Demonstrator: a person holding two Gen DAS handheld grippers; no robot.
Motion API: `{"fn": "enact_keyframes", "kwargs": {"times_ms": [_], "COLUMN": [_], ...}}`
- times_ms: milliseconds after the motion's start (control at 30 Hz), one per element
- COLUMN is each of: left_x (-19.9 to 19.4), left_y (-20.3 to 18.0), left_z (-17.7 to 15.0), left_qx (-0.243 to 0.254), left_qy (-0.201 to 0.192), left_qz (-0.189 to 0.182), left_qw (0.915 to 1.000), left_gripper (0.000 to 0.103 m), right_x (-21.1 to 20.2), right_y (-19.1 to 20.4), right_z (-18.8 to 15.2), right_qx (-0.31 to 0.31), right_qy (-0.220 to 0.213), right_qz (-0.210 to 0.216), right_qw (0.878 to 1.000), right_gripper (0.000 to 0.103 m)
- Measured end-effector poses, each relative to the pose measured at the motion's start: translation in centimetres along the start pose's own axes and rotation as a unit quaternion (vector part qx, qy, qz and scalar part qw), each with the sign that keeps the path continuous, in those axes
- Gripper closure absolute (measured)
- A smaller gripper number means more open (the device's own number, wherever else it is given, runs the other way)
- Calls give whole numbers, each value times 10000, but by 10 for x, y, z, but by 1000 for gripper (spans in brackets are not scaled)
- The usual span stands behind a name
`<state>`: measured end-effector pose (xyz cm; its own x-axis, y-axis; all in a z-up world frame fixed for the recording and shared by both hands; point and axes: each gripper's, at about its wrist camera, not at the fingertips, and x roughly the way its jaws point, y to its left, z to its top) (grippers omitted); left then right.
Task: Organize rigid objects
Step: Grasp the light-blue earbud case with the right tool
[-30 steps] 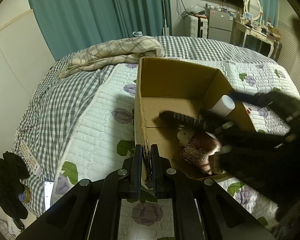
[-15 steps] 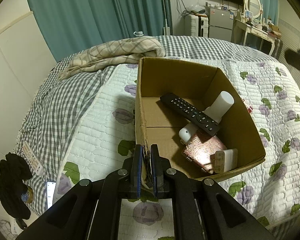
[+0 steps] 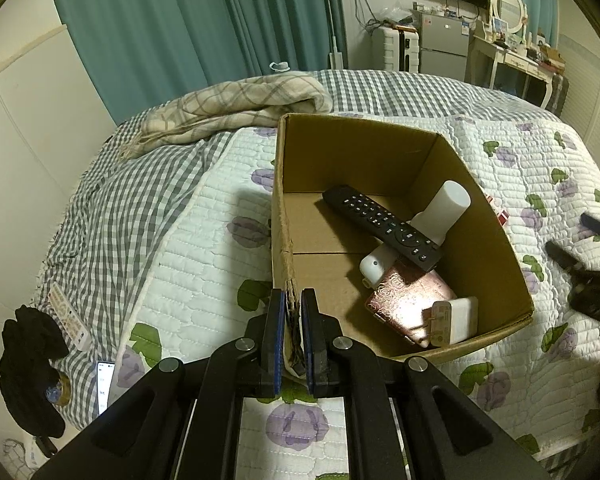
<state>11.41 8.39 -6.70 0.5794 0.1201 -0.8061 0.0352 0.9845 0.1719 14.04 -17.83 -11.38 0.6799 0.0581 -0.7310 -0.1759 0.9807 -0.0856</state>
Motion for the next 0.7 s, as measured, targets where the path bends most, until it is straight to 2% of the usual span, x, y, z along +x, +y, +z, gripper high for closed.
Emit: {"fn": "enact_keyframes", "kwargs": {"times_ms": [133,300,400,467,533,600,700], "left_x": [0,0,0,0,0,0,0], "left_y": [0,0,0,-1,-1,-1,-1], "left_z": [0,0,0,0,0,0,0], "left_qx": [4,8,6,9,10,11,13], "left_qy": [6,5,7,8,8,5,7], "left_qz": [15,36,33,32,36,36,35], "left_qw": [10000,10000,10000,10000,10000,10000,10000], "left_gripper": [95,95,95,95,95,95,95], "right_x": [24,38,48,54,59,63,68], "right_y": [11,33,47,53,59,62,63], "right_z": [-16,-33,-40,-44,-48,-50,-53], "right_qx": [-142,-499,-782,-902,-984,-1040,-1055], "right_qy": [422,794,991,1107,1241,1352,1447], "right_qz": [121,551,606,691,833,892,922], "right_qw": [9989,9941,9901,9873,9838,9813,9795], "right_gripper": [8,8,8,12,24,30,33]}}
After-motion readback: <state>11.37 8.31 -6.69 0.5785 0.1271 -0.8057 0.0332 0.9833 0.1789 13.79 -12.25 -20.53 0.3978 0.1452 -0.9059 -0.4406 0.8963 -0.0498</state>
